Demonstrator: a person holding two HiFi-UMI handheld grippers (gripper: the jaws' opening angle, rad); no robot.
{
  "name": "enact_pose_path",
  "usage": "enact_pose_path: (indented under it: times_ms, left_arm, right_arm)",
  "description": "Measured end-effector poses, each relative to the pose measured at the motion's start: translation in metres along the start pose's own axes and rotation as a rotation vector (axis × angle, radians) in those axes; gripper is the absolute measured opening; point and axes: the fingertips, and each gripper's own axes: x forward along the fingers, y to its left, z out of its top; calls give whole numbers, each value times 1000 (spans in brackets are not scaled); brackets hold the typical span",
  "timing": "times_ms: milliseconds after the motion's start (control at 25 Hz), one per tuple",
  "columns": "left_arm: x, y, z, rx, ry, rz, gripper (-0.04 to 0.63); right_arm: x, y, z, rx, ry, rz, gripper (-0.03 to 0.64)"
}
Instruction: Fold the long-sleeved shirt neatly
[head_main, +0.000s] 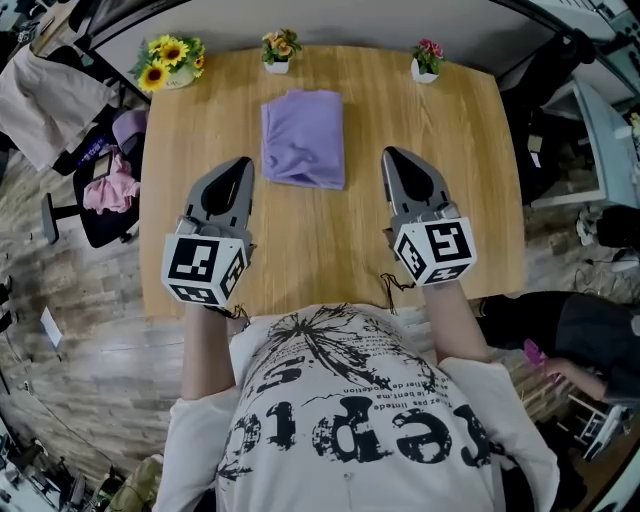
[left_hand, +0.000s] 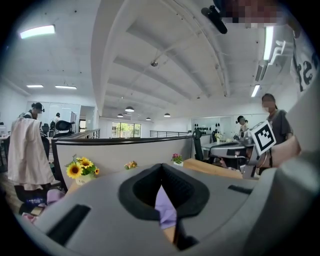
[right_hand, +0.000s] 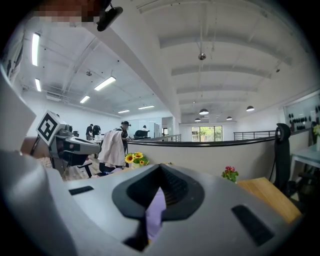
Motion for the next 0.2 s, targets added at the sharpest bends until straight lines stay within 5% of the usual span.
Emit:
enact_pose_path:
  times_ms: [200]
  left_arm:
    - [3,1,-2,-1,0,-3,3]
  right_arm:
    - [4,-1,-3,-5,2,0,-5]
